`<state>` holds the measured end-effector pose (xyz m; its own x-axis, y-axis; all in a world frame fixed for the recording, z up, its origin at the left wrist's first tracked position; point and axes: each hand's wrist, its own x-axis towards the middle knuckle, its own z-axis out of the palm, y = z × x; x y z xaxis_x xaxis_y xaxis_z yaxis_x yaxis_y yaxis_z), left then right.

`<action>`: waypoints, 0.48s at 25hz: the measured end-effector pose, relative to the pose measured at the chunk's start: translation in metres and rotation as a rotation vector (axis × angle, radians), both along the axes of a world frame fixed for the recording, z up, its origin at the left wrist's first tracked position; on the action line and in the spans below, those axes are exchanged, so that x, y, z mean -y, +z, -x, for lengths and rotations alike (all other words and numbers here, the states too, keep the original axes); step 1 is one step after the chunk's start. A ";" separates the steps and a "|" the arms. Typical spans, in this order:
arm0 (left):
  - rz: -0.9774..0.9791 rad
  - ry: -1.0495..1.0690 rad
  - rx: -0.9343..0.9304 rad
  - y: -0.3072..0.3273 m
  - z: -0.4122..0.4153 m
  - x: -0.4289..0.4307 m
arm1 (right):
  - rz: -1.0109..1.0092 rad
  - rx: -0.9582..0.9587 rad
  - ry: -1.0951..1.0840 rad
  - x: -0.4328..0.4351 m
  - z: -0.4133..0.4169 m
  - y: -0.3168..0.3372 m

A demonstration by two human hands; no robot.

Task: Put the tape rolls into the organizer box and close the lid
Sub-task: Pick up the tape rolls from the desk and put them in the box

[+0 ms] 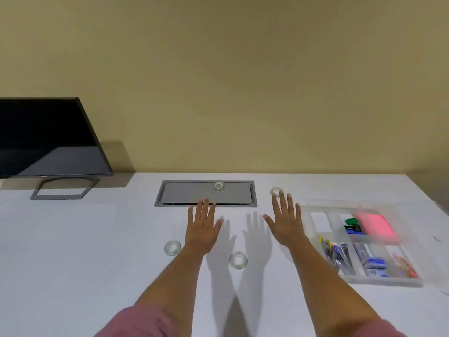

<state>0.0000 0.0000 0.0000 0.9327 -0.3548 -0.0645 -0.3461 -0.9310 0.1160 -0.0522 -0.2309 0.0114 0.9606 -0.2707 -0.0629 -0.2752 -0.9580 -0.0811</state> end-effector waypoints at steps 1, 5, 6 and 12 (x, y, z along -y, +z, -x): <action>-0.029 0.000 -0.016 -0.003 0.002 -0.004 | -0.025 -0.019 0.000 -0.004 0.005 -0.005; -0.038 0.027 -0.106 -0.023 0.012 -0.014 | -0.118 -0.102 -0.026 -0.011 0.019 -0.032; -0.038 0.038 -0.155 -0.027 0.014 -0.015 | -0.145 -0.122 -0.027 -0.011 0.021 -0.035; 0.019 0.033 -0.226 -0.034 0.014 -0.003 | -0.140 -0.082 -0.099 -0.002 0.020 -0.035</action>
<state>-0.0143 0.0034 -0.0337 0.9064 -0.3276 -0.2667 -0.2789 -0.9382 0.2048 -0.0726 -0.2284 -0.0240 0.9196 -0.3471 -0.1838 -0.3792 -0.9066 -0.1853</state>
